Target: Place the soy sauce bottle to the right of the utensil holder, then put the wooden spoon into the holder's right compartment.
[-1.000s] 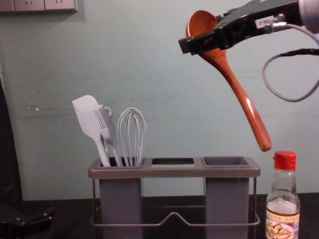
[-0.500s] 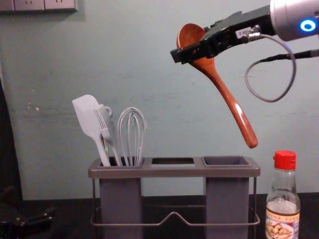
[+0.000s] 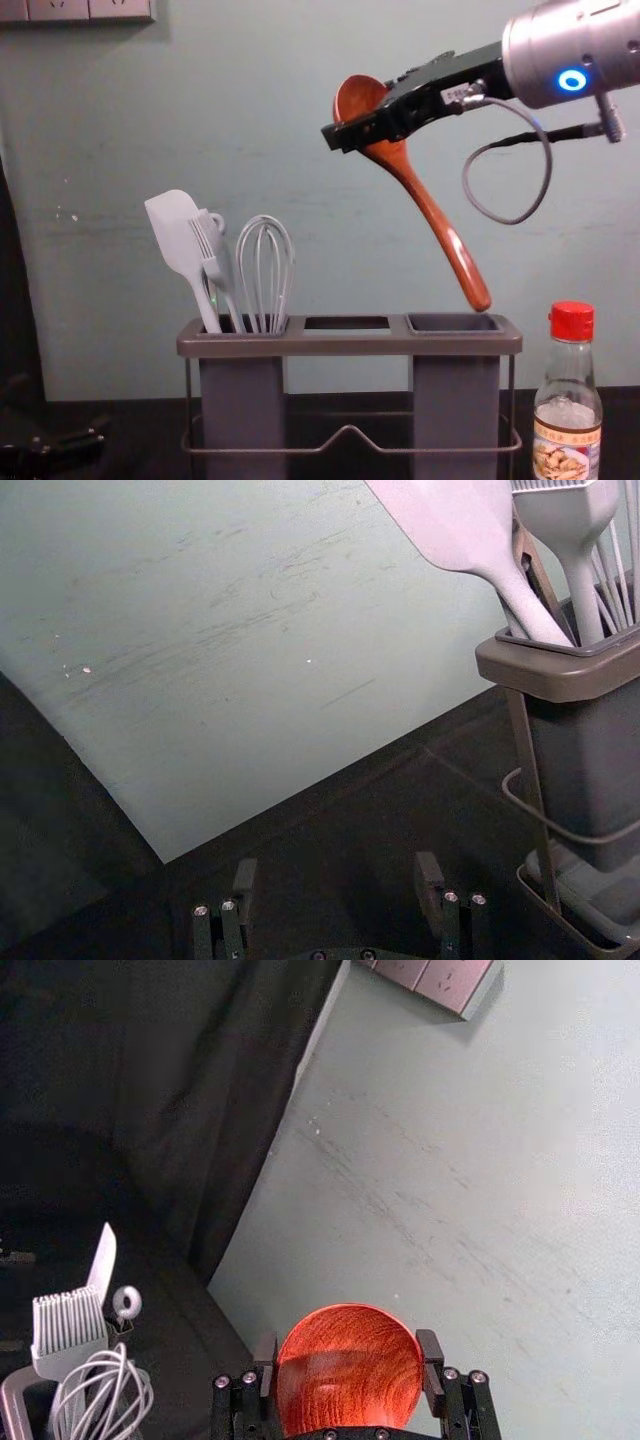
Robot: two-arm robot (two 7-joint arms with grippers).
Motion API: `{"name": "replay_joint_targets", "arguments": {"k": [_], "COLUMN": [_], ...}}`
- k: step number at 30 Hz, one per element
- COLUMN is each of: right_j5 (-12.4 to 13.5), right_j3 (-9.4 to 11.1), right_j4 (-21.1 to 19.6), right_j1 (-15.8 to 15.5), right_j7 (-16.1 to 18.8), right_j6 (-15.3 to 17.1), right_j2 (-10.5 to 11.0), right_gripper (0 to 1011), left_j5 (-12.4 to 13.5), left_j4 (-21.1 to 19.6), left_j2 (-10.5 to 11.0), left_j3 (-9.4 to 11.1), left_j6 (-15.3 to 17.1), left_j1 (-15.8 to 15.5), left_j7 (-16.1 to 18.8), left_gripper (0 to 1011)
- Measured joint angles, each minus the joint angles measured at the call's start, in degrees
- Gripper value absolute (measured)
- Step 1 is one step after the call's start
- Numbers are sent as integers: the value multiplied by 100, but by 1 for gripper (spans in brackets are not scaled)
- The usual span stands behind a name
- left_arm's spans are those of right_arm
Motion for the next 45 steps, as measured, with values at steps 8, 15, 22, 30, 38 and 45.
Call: {"name": "replay_joint_targets", "arguments": {"k": [8,15,22,30,38,45], "right_j5": [-47,-75,-78,-41,35,108], "right_j3": [-52,-59,-51,32,147,263], "right_j4": [234,315,247,62,-329,-778], "right_j1": [70,55,-77,-252,-474,-721], "right_j7": [28,35,56,71,91,89], "right_j6": [-94,-126,-135,-130,-45,41], "right_j2": [-118,-153,-116,2,188,390], "right_gripper": [854,854,854,854,854,854], "left_j5": [0,0,0,0,0,0], "left_j4": [0,0,0,0,0,0], "left_j2": [0,0,0,0,0,0], "left_j3": [0,0,0,0,0,0], "left_j6": [0,0,0,0,0,0], "left_j1": [0,0,0,0,0,0], "left_j7": [0,0,0,0,0,0], "left_gripper": [1011,1011,1011,1011,1011,1011]}}
